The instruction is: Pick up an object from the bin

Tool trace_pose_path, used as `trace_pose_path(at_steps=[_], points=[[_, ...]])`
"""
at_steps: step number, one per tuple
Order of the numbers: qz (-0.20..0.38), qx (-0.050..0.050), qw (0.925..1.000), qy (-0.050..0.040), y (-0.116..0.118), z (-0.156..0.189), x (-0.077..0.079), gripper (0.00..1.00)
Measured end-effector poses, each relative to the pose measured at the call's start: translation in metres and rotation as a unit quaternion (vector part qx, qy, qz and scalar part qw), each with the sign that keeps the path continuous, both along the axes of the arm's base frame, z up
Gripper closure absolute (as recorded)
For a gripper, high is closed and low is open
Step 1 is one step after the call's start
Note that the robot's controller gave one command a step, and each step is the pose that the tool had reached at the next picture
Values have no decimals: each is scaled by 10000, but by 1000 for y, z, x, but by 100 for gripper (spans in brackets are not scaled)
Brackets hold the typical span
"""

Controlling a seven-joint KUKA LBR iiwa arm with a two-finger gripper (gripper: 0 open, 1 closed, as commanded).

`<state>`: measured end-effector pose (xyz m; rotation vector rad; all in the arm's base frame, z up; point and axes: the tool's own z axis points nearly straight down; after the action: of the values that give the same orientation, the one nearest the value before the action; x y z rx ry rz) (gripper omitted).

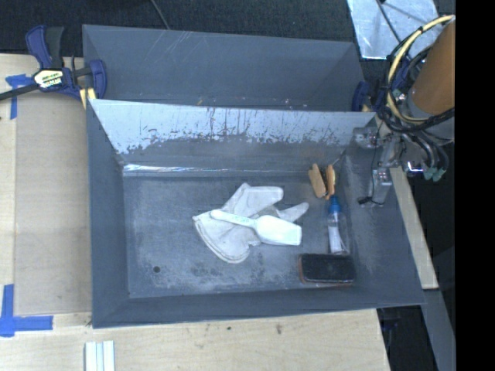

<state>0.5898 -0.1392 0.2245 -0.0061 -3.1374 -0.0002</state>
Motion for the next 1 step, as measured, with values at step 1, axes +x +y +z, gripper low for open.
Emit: trace_pose_path(at_steps=[1], points=[[18, -7, 10000, -42, 1, 5, 1, 0]])
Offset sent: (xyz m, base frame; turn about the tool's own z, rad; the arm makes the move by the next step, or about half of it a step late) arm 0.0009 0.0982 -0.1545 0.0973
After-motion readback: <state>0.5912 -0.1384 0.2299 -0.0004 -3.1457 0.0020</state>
